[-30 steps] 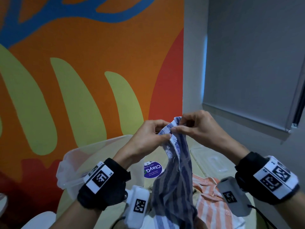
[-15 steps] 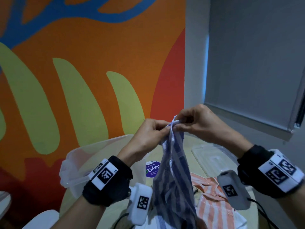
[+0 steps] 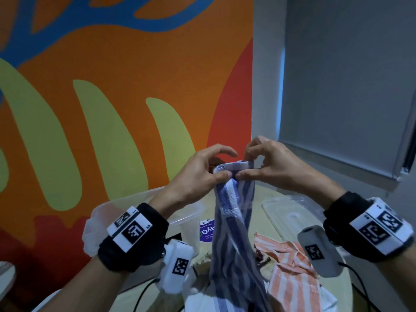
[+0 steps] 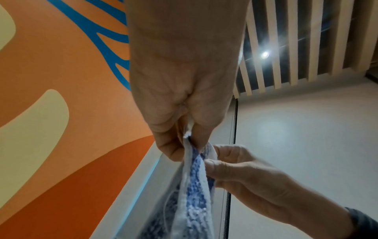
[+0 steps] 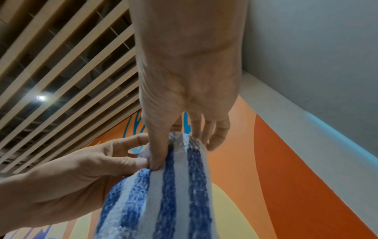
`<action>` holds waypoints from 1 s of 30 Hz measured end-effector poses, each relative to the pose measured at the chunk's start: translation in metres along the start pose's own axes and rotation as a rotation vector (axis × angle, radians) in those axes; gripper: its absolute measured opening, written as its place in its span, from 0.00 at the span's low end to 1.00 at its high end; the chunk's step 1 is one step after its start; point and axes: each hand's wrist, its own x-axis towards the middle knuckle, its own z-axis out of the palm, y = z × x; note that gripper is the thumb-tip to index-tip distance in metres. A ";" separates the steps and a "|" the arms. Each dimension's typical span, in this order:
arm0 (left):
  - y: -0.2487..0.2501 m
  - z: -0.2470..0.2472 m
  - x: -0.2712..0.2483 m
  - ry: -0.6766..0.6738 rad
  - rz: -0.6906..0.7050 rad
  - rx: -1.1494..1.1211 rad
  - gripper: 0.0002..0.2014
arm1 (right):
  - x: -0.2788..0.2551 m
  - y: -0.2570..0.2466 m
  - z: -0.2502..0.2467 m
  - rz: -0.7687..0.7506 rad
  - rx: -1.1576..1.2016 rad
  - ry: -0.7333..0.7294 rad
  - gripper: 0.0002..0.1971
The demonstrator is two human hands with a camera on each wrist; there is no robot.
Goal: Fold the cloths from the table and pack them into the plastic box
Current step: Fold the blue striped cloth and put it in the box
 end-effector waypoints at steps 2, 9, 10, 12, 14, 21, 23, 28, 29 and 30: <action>0.002 -0.004 0.000 0.012 0.005 0.030 0.12 | 0.000 0.001 -0.001 0.008 0.025 -0.040 0.18; 0.002 -0.023 -0.002 0.076 -0.046 0.041 0.05 | -0.002 0.008 0.001 0.107 0.197 -0.223 0.10; 0.003 -0.026 -0.003 0.058 -0.058 0.038 0.05 | -0.003 0.009 0.000 0.105 0.216 -0.212 0.14; 0.005 -0.032 -0.005 0.019 -0.081 0.019 0.08 | -0.003 0.009 -0.004 0.105 0.229 -0.155 0.25; 0.007 -0.036 -0.006 0.000 -0.098 -0.007 0.10 | -0.002 0.007 -0.012 0.094 0.231 -0.098 0.29; 0.018 -0.044 0.012 0.157 -0.040 -0.086 0.08 | 0.005 -0.011 -0.033 0.008 0.471 0.253 0.09; 0.024 -0.043 0.023 0.209 0.019 -0.165 0.07 | 0.009 -0.010 -0.038 0.013 0.644 0.361 0.11; 0.024 -0.031 0.045 0.231 0.078 -0.186 0.05 | 0.005 -0.010 -0.016 0.136 0.763 0.068 0.23; 0.021 -0.028 0.046 0.239 0.054 -0.198 0.08 | 0.004 -0.010 -0.008 0.164 0.777 0.085 0.19; 0.017 -0.024 0.045 0.236 0.010 -0.241 0.13 | 0.003 -0.009 -0.001 0.190 0.779 0.124 0.15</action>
